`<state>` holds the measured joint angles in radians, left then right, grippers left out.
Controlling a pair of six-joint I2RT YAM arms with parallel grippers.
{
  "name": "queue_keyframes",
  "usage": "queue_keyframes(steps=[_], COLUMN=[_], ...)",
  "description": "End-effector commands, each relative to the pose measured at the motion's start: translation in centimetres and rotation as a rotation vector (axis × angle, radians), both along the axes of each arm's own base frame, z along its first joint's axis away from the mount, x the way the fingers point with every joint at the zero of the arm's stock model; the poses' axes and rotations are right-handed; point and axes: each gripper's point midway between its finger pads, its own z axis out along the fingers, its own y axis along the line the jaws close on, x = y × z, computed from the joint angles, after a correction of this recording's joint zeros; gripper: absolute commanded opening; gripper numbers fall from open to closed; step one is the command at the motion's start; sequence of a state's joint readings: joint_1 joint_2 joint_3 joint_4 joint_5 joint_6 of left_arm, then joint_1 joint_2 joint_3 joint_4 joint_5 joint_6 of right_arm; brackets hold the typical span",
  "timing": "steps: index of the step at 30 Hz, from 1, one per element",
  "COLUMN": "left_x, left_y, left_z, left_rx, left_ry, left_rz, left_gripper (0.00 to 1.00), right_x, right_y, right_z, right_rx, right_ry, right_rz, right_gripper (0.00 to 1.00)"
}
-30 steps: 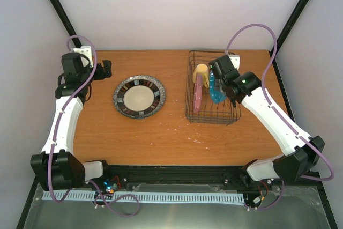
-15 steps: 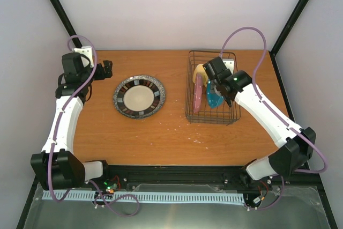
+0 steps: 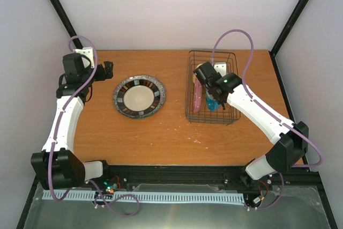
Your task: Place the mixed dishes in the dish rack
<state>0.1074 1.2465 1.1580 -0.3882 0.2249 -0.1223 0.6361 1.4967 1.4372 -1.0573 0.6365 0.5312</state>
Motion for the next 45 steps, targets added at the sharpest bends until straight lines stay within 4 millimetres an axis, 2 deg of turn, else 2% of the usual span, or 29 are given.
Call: queue_keyframes(steps=[1,12,27,33,40,43,45], left_x=[0.1,0.2,0.0,0.1,0.1,0.1,0.1], left_y=[-0.2,-0.3,-0.3,-0.4,-0.4,-0.4,-0.3], left_z=[0.5,0.4,0.1,-0.2,-0.2,-0.1,-0.1], left_rx=[0.012,0.002,0.006,0.000,-0.004,-0.001,0.000], left_ry=[-0.025,-0.025,-0.022,-0.015,-0.014,-0.014,-0.013], left_rz=[-0.014,-0.024,-0.023,-0.025,-0.026,-0.024,-0.022], left_gripper=[1.00,1.00,1.00,1.00,1.00,1.00,1.00], right_x=[0.9,-0.4,0.6,0.5,1.0,1.1,1.1], right_y=[0.7,-1.4,1.2,1.7,2.9,3.1,3.0], right_z=[-0.6,-0.3,-3.9,-4.7,-4.5,-4.5,-4.3], right_rx=[-0.010,0.016,0.015,0.034,0.095,0.099,0.096], right_ry=[-0.029,-0.052,0.080,0.097,0.073,0.075,0.071], right_rz=[-0.036,-0.138,-0.046,-0.033,0.011,0.015,0.013], right_gripper=[0.03,0.03,0.03,0.26,0.38,0.48,0.49])
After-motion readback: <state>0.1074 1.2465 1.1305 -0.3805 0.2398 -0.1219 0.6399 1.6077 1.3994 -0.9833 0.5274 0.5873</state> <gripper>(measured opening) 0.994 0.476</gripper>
